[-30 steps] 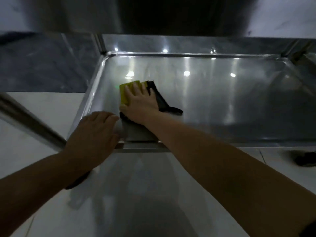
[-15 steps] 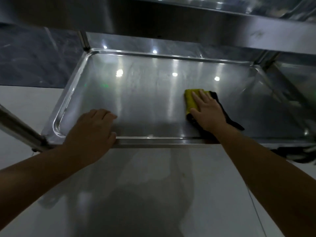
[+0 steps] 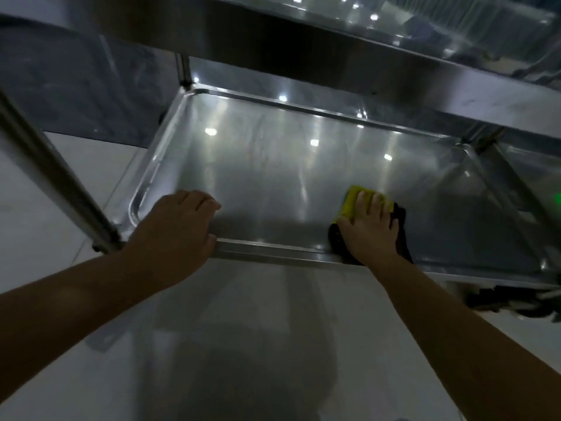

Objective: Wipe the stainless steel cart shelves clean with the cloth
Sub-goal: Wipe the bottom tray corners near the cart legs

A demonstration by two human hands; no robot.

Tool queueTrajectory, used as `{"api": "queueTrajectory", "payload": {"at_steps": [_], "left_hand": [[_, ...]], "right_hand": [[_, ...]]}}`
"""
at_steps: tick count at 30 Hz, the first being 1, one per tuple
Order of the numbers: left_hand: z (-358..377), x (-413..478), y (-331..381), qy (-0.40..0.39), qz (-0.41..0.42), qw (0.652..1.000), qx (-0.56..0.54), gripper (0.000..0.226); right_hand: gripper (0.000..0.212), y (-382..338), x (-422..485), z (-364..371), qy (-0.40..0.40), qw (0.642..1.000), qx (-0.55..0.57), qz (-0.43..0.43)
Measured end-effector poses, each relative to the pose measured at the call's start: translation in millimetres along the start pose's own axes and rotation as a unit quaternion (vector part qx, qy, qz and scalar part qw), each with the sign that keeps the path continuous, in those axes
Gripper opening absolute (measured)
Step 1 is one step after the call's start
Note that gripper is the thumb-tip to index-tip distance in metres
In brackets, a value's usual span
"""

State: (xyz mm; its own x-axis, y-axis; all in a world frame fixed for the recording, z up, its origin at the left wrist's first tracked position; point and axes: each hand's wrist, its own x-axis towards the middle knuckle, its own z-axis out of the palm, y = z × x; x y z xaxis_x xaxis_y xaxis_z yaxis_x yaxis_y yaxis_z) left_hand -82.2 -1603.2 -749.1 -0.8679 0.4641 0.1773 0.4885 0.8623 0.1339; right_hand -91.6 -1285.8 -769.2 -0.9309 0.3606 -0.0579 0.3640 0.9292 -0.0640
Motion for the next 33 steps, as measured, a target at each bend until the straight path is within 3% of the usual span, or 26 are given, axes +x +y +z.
{"api": "queueTrajectory", "payload": {"at_steps": [6, 12, 18, 25, 31, 33], "left_hand": [[-6.2, -49.8, -22.3, 0.025, -0.021, 0.999, -0.015, 0.047], [-6.6, -86.6, -45.7, -0.013, -0.042, 0.997, -0.058, 0.044], [-9.0, -113.3, -59.0, -0.03, -0.046, 0.997, -0.059, 0.045], [-4.5, -117.2, -73.7, -0.025, -0.043, 0.997, -0.062, 0.037], [-7.6, -123.5, -74.7, -0.023, -0.067, 0.997, -0.027, 0.032], [-9.9, -125.0, -73.1, -0.023, -0.069, 0.997, -0.012, 0.029]], "right_hand": [[0.07, -129.0, 16.1, 8.0, -0.024, 0.991, 0.009, -0.133], [0.071, -241.5, 51.1, 10.5, -0.056, 0.979, 0.039, -0.191], [0.07, -310.8, 64.9, 9.4, -0.082, 0.959, 0.048, -0.266], [0.075, -298.4, 7.0, 13.6, -0.1, 0.917, 0.005, -0.387], [0.079, -245.1, -67.7, 7.8, -0.185, 0.85, -0.069, -0.489], [0.088, -228.1, -81.5, 16.0, -0.136, 0.845, -0.05, -0.515]]}}
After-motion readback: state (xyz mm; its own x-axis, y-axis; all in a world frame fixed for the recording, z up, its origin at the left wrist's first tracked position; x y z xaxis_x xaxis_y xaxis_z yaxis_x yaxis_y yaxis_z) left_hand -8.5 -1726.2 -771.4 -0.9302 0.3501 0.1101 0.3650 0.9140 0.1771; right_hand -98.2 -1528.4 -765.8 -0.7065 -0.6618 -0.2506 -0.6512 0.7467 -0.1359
